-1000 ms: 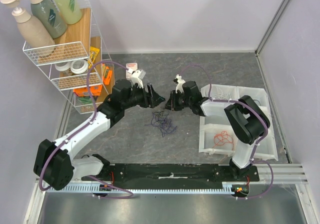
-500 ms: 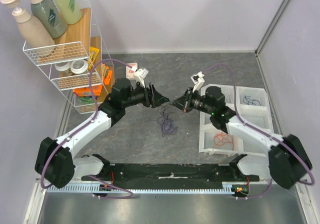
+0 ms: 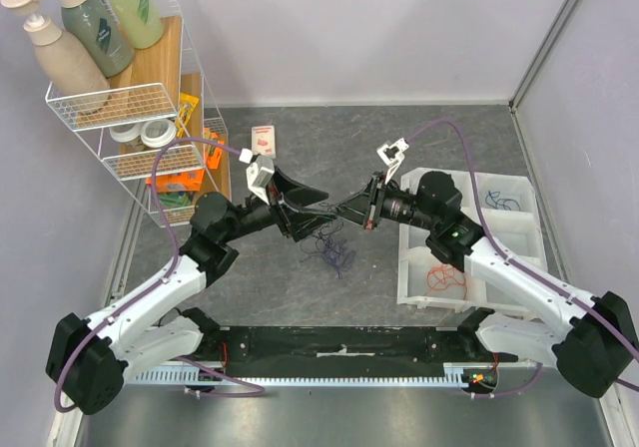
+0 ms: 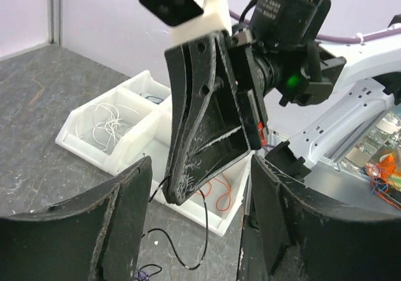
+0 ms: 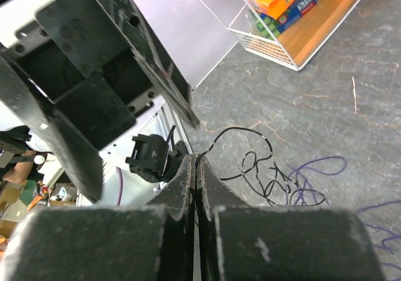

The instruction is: Untangle the cables

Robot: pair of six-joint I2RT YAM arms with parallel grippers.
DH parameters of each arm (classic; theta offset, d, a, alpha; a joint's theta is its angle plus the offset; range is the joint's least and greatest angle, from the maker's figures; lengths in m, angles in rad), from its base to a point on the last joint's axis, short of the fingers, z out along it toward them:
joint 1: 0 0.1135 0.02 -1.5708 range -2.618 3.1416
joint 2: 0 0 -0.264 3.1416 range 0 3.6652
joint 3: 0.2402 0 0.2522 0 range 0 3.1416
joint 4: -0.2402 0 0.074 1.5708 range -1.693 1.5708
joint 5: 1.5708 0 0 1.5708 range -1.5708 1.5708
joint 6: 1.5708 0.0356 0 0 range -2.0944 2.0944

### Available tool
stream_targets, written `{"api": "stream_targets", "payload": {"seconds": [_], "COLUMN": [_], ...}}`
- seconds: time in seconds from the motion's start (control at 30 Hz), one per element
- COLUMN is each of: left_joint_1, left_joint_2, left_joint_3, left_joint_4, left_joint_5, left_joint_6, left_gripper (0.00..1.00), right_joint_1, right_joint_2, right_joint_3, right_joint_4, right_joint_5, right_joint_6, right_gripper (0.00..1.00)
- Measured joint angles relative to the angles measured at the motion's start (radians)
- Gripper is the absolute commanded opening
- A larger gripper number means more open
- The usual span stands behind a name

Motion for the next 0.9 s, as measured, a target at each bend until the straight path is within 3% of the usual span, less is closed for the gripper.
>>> {"api": "stream_targets", "payload": {"seconds": [0.13, 0.33, 0.43, 0.47, 0.5, 0.57, 0.73, 0.9], "left_joint_1": [-0.015, -0.014, -0.016, -0.021, -0.028, -0.048, -0.079, -0.078], "left_joint_2": [0.013, 0.042, 0.071, 0.084, 0.103, 0.159, 0.305, 0.41], "left_joint_3": [0.0, -0.001, -0.001, -0.001, -0.001, -0.001, -0.016, -0.023], "left_joint_4": [0.01, 0.018, 0.045, 0.055, 0.069, 0.109, 0.196, 0.19], "left_joint_5": [0.006, 0.026, 0.071, 0.085, 0.098, 0.13, 0.154, 0.033], "left_joint_6": [0.02, 0.029, 0.029, 0.029, 0.029, 0.029, 0.03, 0.034], "left_gripper": [0.62, 0.7, 0.69, 0.66, 0.55, 0.45, 0.35, 0.21], "right_joint_1": [0.014, 0.014, 0.018, 0.025, 0.035, 0.067, 0.097, 0.096], "right_joint_2": [-0.023, -0.081, -0.084, -0.084, -0.08, -0.058, 0.005, 0.035], "right_joint_3": [0.047, 0.077, 0.098, 0.102, 0.104, 0.127, 0.228, 0.405], "right_joint_4": [-0.038, -0.064, -0.057, -0.045, -0.031, -0.022, -0.1, -0.305], "right_joint_5": [0.016, 0.039, 0.04, 0.04, 0.037, 0.021, 0.002, 0.079], "right_joint_6": [-0.008, -0.002, 0.011, 0.022, 0.029, 0.039, -0.035, -0.22], "right_gripper": [0.0, 0.0, 0.0, 0.0, 0.0, 0.0, 0.0, 0.0]}}
